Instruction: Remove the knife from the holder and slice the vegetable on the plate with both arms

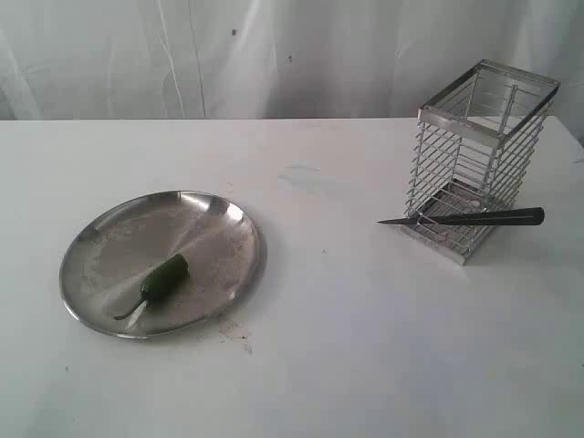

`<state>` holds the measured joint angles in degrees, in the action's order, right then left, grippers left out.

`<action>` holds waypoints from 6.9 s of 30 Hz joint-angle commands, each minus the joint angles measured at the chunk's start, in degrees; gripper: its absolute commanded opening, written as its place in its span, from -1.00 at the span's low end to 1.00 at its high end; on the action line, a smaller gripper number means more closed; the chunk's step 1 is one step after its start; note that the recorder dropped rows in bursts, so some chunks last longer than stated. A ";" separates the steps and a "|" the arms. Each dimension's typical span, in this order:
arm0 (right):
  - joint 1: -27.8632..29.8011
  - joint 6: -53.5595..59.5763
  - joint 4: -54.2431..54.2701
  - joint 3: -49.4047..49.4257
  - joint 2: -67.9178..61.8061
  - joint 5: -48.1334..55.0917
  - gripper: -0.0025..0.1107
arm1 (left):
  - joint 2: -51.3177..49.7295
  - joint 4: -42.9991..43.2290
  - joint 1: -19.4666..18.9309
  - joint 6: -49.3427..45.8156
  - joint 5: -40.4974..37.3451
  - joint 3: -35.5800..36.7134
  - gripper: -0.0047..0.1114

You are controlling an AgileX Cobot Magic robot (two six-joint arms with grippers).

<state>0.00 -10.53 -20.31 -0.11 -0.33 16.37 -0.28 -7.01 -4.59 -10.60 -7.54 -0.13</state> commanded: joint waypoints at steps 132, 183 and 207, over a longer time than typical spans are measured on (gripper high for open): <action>21.08 50.84 76.95 -64.41 -104.77 53.59 0.25 | 0.28 -0.16 0.38 0.06 0.27 0.13 -0.92; 21.08 44.03 66.58 -66.10 -97.67 51.16 -0.96 | 0.28 -0.16 0.38 0.06 0.27 0.13 -0.92; 21.08 33.20 55.73 -64.40 -96.29 48.92 -0.96 | 0.28 -0.16 0.38 0.06 0.27 0.13 -0.92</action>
<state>21.05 23.51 41.55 -64.82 -97.44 68.13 -0.28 -6.78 -4.59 -10.60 -7.54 -0.13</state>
